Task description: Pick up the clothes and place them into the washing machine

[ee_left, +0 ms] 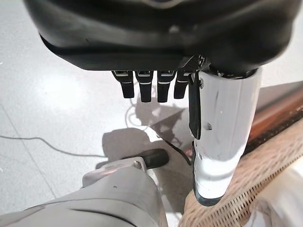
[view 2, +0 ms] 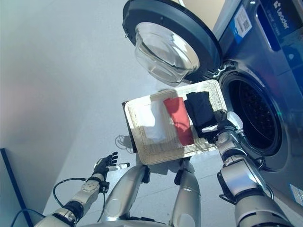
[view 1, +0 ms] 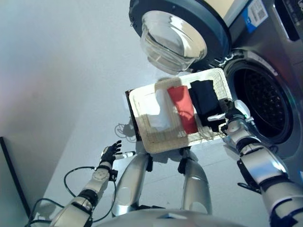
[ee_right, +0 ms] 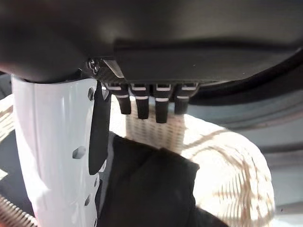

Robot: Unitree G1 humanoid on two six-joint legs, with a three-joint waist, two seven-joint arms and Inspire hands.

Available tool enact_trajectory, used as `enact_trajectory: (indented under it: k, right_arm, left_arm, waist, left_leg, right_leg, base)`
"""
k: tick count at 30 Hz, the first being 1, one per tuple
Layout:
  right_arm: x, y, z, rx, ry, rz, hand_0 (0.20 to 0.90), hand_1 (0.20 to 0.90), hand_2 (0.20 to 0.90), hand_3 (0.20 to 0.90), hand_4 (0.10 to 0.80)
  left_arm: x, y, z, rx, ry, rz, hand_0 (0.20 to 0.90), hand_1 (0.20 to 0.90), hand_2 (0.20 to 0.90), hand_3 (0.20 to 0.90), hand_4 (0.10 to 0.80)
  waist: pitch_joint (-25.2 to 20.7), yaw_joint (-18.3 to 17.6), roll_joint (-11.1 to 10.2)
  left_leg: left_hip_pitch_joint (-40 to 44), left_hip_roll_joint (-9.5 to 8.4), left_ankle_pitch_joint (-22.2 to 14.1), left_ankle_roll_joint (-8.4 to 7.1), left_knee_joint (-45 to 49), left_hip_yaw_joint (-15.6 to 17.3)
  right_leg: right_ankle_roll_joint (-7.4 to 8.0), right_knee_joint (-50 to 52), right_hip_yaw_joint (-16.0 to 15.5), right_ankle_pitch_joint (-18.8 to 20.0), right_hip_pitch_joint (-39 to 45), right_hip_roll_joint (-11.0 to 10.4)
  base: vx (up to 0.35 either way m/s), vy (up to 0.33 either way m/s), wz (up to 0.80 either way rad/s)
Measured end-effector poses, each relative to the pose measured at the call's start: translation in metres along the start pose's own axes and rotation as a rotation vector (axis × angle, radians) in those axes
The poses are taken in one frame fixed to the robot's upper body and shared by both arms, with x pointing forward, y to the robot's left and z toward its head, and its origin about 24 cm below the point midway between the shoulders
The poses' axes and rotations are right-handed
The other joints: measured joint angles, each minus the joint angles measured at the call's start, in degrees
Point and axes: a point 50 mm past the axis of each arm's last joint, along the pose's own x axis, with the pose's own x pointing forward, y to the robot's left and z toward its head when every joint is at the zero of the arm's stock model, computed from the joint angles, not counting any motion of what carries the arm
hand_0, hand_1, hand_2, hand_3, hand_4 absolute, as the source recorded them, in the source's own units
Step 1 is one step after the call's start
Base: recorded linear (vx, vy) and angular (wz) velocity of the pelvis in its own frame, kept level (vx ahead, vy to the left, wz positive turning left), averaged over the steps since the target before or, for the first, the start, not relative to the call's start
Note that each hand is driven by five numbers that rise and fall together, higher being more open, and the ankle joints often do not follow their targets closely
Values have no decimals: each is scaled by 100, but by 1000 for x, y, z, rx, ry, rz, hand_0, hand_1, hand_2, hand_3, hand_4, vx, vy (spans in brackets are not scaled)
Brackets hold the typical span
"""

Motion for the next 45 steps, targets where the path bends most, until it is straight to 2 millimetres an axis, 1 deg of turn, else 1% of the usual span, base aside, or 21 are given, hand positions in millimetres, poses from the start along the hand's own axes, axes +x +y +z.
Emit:
enact_trajectory:
  k: [2, 9, 14, 20, 22, 26, 29, 30, 36, 41, 43, 45]
  right_arm:
    - [1, -4, 4, -2, -10, -26, 900, 900, 900, 900, 800]
    - [1, -7, 3, -5, -5, -70, 900, 900, 900, 900, 800]
    - [1, -7, 2, -18, -2, -76, 900, 900, 900, 900, 800]
    - [1, -7, 3, -15, -6, -78, 900, 900, 900, 900, 800]
    - [1, -7, 7, -10, -20, -80, 900, 900, 900, 900, 800]
    - [2, -9, 19, 4, -65, -105, 900, 900, 900, 900, 800]
    - [3, -16, 34, 26, -113, -158, 900, 900, 900, 900, 800]
    - [3, -17, 35, 30, -124, -170, 900, 900, 900, 900, 800]
    - [2, -17, 34, 11, -125, -177, 900, 900, 900, 900, 800]
    - [2, -15, 33, -24, -132, -170, 900, 900, 900, 900, 800]
    - [1, -13, 35, -24, -137, -166, 900, 900, 900, 900, 800]
    - [1, -12, 33, -28, -132, -166, 900, 900, 900, 900, 800]
  left_arm:
    - [0, -2, 0, 7, -2, -7, 900, 900, 900, 900, 800]
    - [0, -3, 3, -35, -13, 25, 900, 900, 900, 900, 800]
    - [1, -3, 3, -37, -15, 32, 900, 900, 900, 900, 800]
    - [1, -3, 5, -38, -24, 43, 900, 900, 900, 900, 800]
    - [1, -2, 6, -38, -27, 52, 900, 900, 900, 900, 800]
    - [1, -2, 8, -39, -40, 58, 900, 900, 900, 900, 800]
    - [2, 0, 11, -38, -55, 72, 900, 900, 900, 900, 800]
    - [2, 0, 11, -38, -54, 71, 900, 900, 900, 900, 800]
    - [2, 0, 10, -44, -49, 74, 900, 900, 900, 900, 800]
    - [2, 1, 9, -64, -45, 84, 900, 900, 900, 900, 800]
    - [2, 3, 9, -64, -43, 100, 900, 900, 900, 900, 800]
    - [2, 2, 9, -55, -43, 94, 900, 900, 900, 900, 800]
  waist:
    - [19, 3, 17]
    - [36, 95, 19]
    - [39, 91, 14]
    - [46, 84, 2]
    - [56, 60, -13]
    - [81, -26, -65]
    - [73, -57, -161]
    - [68, -59, -182]
    - [51, -62, -254]
    - [26, -64, -307]
    - [-32, -64, -370]
    - [-36, -64, -375]
  left_leg:
    - [-125, -15, 12, 17, 26, -11]
    - [-240, -45, 23, 32, 34, -39]
    - [-314, -50, 34, 41, 65, -136]
    - [-293, -56, 44, 45, 77, -175]
    - [-266, -55, 46, 46, 87, -179]
    - [-19, -54, 43, 45, 82, -186]
    - [11, -59, 48, 52, 83, -146]
    - [11, -59, 48, 51, 83, -133]
    - [10, -61, 54, 59, 83, -97]
    - [-43, -62, 50, 54, 82, -91]
    - [-145, -63, 52, 56, 84, -89]
    - [-176, -72, 64, 74, 92, -103]
  right_leg:
    - [17, 12, -1, 12, -113, -13]
    - [15, 70, -41, 8, -217, -54]
    - [16, 63, -149, 8, -214, -62]
    - [17, 54, -165, 11, -161, -57]
    - [27, 42, -171, 20, -118, -45]
    - [51, -154, -166, 98, 219, -31]
    - [79, -166, -120, 119, 232, -15]
    - [69, -184, -109, 143, 232, -15]
    - [93, -360, -66, 271, 289, 16]
    - [103, -452, -76, 314, 286, 23]
    - [103, -454, -72, 325, 184, 24]
    - [103, -448, -85, 325, 165, 20]
  base:
    - [7, 3, 2]
    - [32, 3, 4]
    - [57, 3, 9]
    - [45, 11, 4]
    - [21, 15, 0]
    - [11, 13, 1]
    - [21, 12, -6]
    - [18, 7, -6]
    - [3, -5, -4]
    - [0, 0, 0]
    - [-7, -7, 2]
    - [-16, -14, 5]
